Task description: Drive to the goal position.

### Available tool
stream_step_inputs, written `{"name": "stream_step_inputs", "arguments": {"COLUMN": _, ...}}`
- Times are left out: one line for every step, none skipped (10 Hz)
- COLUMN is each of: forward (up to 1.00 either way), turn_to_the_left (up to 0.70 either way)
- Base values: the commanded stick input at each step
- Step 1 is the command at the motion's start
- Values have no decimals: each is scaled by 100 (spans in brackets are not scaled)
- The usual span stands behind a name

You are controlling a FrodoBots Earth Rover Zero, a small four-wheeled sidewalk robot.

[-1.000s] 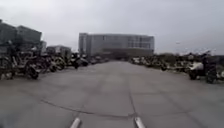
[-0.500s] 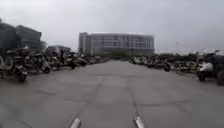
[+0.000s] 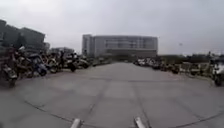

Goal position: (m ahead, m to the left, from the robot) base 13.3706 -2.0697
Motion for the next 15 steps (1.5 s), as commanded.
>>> {"name": "stream_step_inputs", "arguments": {"forward": 100, "turn_to_the_left": 6}}
{"name": "stream_step_inputs", "arguments": {"forward": 100, "turn_to_the_left": 6}}
{"name": "stream_step_inputs", "arguments": {"forward": 100, "turn_to_the_left": 6}}
{"name": "stream_step_inputs", "arguments": {"forward": 100, "turn_to_the_left": 6}}
{"name": "stream_step_inputs", "arguments": {"forward": 100, "turn_to_the_left": 6}}
{"name": "stream_step_inputs", "arguments": {"forward": 100, "turn_to_the_left": 6}}
{"name": "stream_step_inputs", "arguments": {"forward": 100, "turn_to_the_left": 6}}
{"name": "stream_step_inputs", "arguments": {"forward": 100, "turn_to_the_left": 6}}
{"name": "stream_step_inputs", "arguments": {"forward": 100, "turn_to_the_left": 6}}
{"name": "stream_step_inputs", "arguments": {"forward": 100, "turn_to_the_left": 6}}
{"name": "stream_step_inputs", "arguments": {"forward": 100, "turn_to_the_left": 6}}
{"name": "stream_step_inputs", "arguments": {"forward": 100, "turn_to_the_left": 5}}
{"name": "stream_step_inputs", "arguments": {"forward": 100, "turn_to_the_left": -34}}
{"name": "stream_step_inputs", "arguments": {"forward": 100, "turn_to_the_left": -34}}
{"name": "stream_step_inputs", "arguments": {"forward": 100, "turn_to_the_left": -34}}
